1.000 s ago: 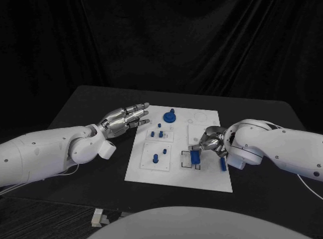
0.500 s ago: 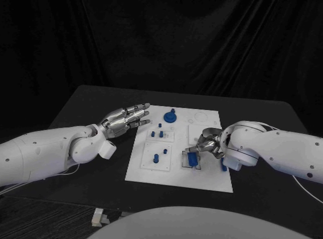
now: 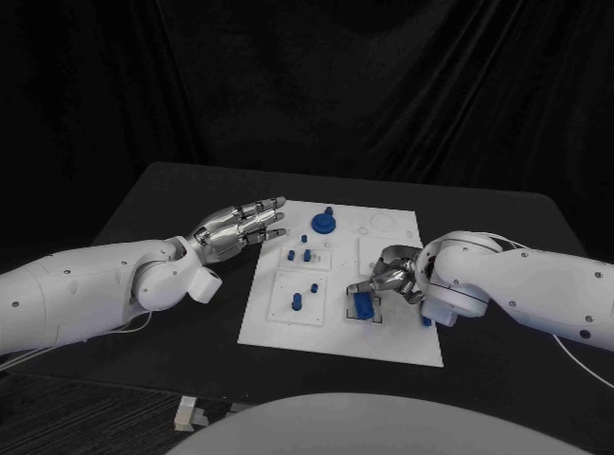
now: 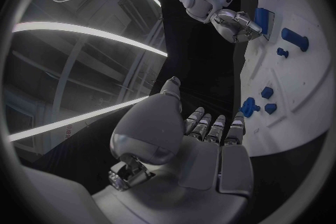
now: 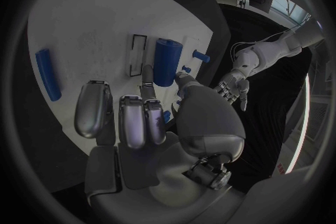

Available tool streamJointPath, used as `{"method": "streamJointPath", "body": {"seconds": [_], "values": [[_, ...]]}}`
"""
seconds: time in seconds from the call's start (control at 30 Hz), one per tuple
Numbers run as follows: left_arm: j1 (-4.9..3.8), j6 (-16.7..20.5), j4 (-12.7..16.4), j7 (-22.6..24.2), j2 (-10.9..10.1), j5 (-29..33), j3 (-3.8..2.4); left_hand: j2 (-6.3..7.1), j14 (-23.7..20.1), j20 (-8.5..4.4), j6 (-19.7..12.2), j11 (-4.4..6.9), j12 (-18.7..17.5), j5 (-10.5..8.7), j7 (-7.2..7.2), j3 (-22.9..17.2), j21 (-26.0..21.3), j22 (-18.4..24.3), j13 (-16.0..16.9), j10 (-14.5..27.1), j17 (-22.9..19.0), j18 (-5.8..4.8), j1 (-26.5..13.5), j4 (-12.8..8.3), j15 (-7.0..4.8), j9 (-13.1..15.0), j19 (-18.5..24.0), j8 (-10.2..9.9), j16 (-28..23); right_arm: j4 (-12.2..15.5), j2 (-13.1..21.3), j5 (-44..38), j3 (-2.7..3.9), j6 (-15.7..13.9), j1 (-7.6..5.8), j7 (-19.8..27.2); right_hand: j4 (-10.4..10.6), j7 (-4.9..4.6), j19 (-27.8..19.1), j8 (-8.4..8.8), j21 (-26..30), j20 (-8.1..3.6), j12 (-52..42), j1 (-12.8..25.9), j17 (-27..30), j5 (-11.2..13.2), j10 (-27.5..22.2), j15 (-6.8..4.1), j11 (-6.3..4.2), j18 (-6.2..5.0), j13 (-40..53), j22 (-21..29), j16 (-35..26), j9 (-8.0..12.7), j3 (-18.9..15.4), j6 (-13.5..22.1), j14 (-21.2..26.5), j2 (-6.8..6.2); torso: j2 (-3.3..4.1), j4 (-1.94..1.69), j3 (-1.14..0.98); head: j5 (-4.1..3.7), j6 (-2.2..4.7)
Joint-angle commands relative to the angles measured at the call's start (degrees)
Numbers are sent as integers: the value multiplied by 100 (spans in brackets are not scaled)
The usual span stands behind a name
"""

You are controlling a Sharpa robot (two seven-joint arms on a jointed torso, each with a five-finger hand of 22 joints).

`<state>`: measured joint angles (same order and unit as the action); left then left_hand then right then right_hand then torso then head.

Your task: Assemble the parts on the task board

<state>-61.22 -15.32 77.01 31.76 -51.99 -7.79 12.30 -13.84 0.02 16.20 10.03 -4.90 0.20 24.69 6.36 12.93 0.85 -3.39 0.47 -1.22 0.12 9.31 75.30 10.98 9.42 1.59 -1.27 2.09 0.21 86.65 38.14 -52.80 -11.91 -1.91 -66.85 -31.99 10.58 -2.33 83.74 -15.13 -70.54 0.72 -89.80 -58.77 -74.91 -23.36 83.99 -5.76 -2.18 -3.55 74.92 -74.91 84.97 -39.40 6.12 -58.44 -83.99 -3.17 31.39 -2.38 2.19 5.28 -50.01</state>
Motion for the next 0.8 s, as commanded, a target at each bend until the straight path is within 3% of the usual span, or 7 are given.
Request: {"method": "streamJointPath", "body": {"seconds": [0.03,0.07,0.2,0.43,0.5,0.6,0.8], "values": [[8,-86,4,30,15,36,-6,-63,1,30,-4,-10,30,36,19,12,14,-7,5,-9,-9,102,17,-36,30,4,-9,34,-14,-7,-5,-45,0,140,17,-154,27,-15,15,-22,39,31,-20,103,-754,265,601,50,46,-66,1508,-937,-31,22,-105,-27,-442,-1,1,0,0,2,1],[9,-88,2,26,17,36,-6,-63,1,30,-4,-10,30,36,19,12,14,-7,5,-9,-9,102,17,-36,30,4,-9,34,-14,-10,-7,-45,0,146,17,-158,30,-15,14,-24,45,32,-20,106,-752,295,601,50,46,-67,1508,-935,-33,25,-119,-27,-442,-2,-1,3,1,8,1],[10,-101,-3,9,25,36,-6,-63,1,30,-4,-10,30,36,19,12,14,-7,5,-9,-9,102,17,-36,30,4,-9,34,-14,-21,-15,-46,0,160,18,-171,157,-15,22,-58,56,32,-20,260,-748,915,601,50,45,-68,1508,-937,-36,53,-345,-32,-442,9,-5,6,1,11,1],[13,-118,-6,-19,27,36,-6,-64,2,30,-6,-10,30,39,19,12,15,-7,4,-8,-8,102,16,-37,33,3,-10,34,-12,-36,-18,-41,0,164,18,-172,337,-16,27,-90,75,32,-20,445,-741,1444,601,50,47,-70,1508,-937,-42,81,-596,-22,-441,36,-2,2,0,10,1],[13,-124,-7,-27,26,36,-6,-64,2,30,-6,-10,30,39,19,12,15,-7,4,-8,-8,102,16,-37,33,3,-10,34,-12,-38,-14,-39,0,150,19,-168,393,-19,28,-96,81,33,-20,488,-739,1543,601,52,47,-71,1508,-937,-43,92,-674,-15,-441,11,-1,1,0,6,1],[15,-134,-9,-41,27,36,-6,-67,2,31,-10,-15,31,50,21,12,16,-8,6,-12,-8,101,15,-41,40,3,-11,33,-12,-39,-2,-37,0,99,19,-158,604,-21,30,-111,96,35,-20,683,-748,1938,601,54,51,-72,1508,-936,-37,117,-858,-7,-444,-91,-3,4,0,13,1],[17,-147,-7,-61,22,36,-6,-67,2,31,-10,-15,31,50,21,12,16,-8,6,-12,-8,101,15,-41,40,3,-11,33,-12,-24,57,-36,0,-142,19,-93,628,-19,30,-130,118,36,-20,988,-742,2001,601,54,51,-76,1508,-932,-41,138,-940,-9,-443,-28,-2,2,0,28,1]]}}
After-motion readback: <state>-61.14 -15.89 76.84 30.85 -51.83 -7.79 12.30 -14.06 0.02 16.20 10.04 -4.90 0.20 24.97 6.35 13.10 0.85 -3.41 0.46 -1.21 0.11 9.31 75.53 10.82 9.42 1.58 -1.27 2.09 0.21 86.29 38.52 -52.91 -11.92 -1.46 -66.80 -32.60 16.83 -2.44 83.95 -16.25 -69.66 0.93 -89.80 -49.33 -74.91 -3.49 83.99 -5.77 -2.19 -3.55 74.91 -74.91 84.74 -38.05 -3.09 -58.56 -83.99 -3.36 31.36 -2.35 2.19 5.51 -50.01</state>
